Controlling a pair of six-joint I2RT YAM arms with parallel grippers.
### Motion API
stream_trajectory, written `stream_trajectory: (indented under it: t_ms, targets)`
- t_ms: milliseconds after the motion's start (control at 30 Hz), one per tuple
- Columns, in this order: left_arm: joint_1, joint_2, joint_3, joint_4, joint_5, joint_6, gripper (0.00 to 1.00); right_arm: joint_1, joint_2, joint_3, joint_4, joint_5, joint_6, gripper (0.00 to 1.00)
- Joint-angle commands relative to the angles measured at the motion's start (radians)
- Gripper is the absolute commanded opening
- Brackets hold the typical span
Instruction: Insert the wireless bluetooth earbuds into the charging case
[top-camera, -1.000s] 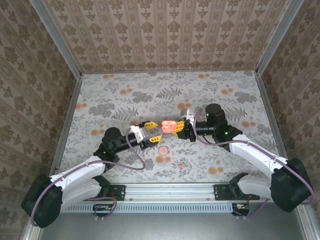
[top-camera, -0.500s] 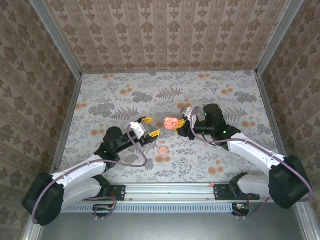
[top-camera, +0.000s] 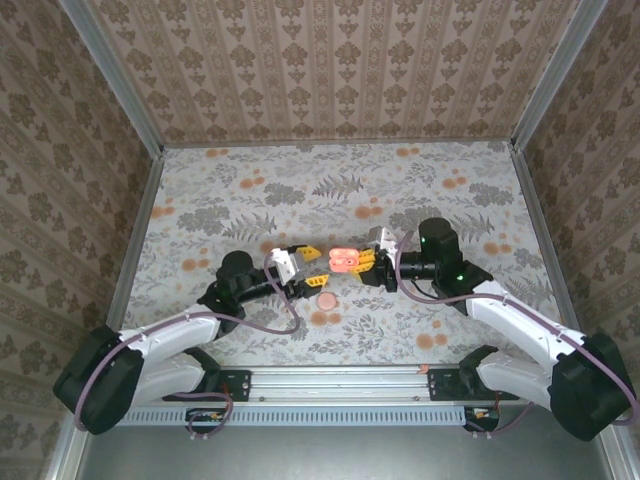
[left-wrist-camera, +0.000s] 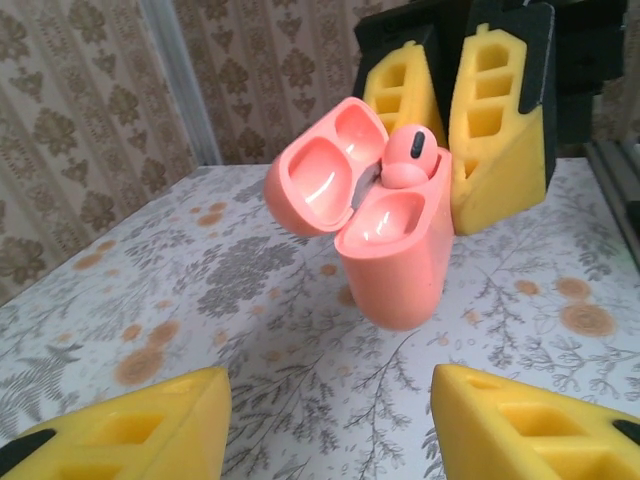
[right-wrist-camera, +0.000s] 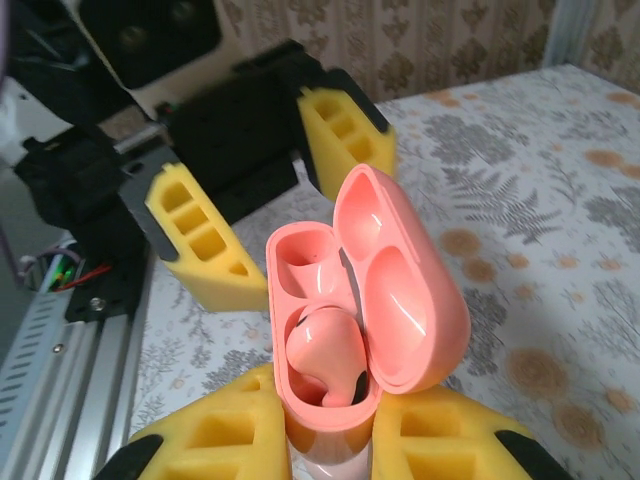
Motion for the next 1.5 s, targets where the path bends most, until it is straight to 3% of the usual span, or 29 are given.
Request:
stream_trajectory:
  t_ms: [0, 300, 633, 1167, 1267, 1333, 1467]
  targets:
    - [-0.002, 0.013, 0.021, 0.097, 0.111, -0.039, 0.54, -0.006, -0.004, 0.004, 0.030, -0.125, -0.044, 0.18]
    - [-0.002, 0.032, 0.046, 0.132, 0.210, -0.097, 0.49, -0.006, 0.060, 0.044, 0.041, -0.186, -0.066, 0.18]
    - [-0.003, 0.067, 0.067, 0.152, 0.245, -0.144, 0.41, -0.006, 0.072, 0.049, 0.074, -0.225, -0.103, 0.18]
    - [-0.005, 0.075, 0.079, 0.168, 0.272, -0.176, 0.17, -0.005, 0.105, 0.064, 0.061, -0.237, -0.132, 0.18]
    - [-0.004, 0.072, 0.078, 0.168, 0.267, -0.181, 0.19, -0.005, 0.102, 0.064, 0.046, -0.230, -0.141, 0.17]
    - [-0.005, 0.074, 0.081, 0.169, 0.263, -0.193, 0.27, -0.005, 0.101, 0.065, 0.045, -0.229, -0.145, 0.17]
    - [-0.004, 0.081, 0.081, 0.192, 0.262, -0.217, 0.33, -0.005, 0.107, 0.066, 0.047, -0.229, -0.152, 0.17]
